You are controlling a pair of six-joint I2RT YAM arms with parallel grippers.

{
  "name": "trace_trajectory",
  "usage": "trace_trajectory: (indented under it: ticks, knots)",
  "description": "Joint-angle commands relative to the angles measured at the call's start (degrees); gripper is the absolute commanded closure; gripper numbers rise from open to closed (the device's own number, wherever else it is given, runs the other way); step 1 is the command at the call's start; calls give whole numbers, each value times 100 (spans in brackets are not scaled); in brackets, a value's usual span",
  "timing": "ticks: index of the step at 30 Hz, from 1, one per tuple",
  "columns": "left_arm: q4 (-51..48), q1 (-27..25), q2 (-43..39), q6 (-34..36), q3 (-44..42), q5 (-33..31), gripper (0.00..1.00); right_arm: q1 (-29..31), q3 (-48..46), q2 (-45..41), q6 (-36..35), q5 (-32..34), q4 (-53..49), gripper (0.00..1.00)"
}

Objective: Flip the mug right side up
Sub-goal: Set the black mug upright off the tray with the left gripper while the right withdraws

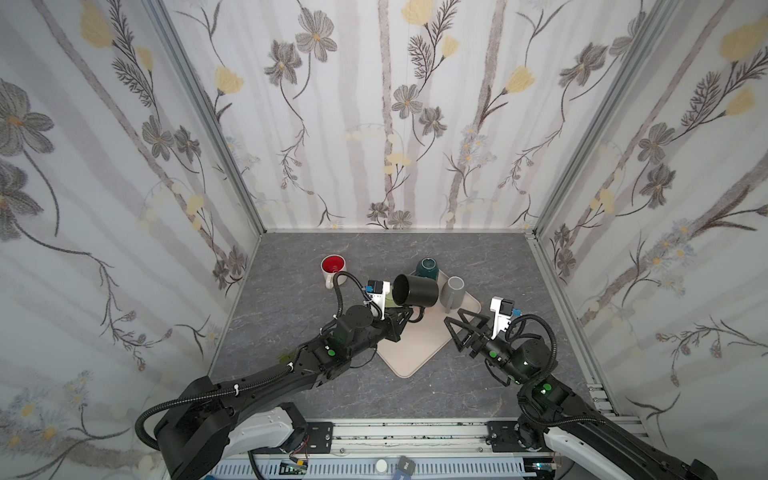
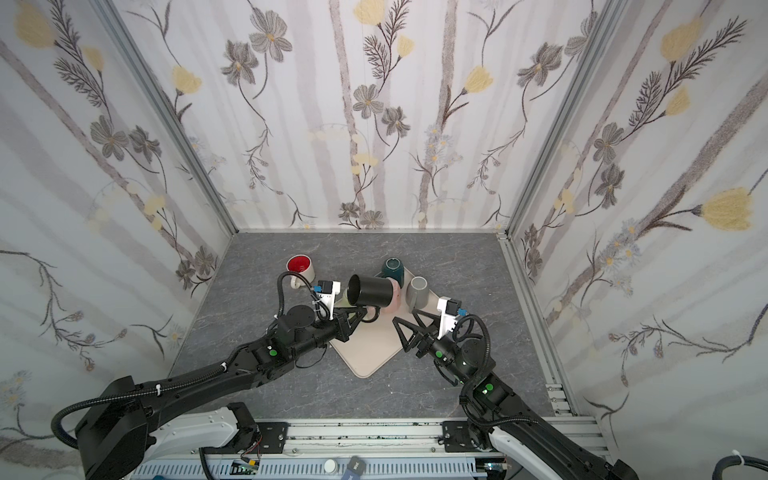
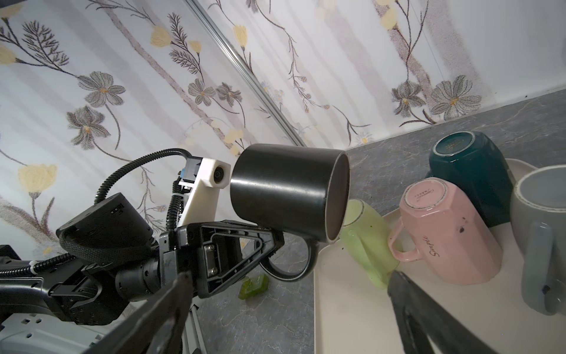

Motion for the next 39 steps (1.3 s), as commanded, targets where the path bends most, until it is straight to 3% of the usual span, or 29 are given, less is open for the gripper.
trace_trajectory:
  ticks: [1,14,25,39]
  knots:
    - [-6,12,-117,145,218,-407,100,-4,-131,-268,-4,312,-231,0]
    - [-2702,424,-944,137,806,-1968,100,-24,-627,-1376,-85,787,-922,0]
    - [-4661,1495,-1059,330,1806,-2517,100,-32,-626,-2324,-412,1107,-2044,0]
    - [-5093,2505,-137,230,2172,-3013,100,-50,-768,-3428,-606,1327,-2842,0]
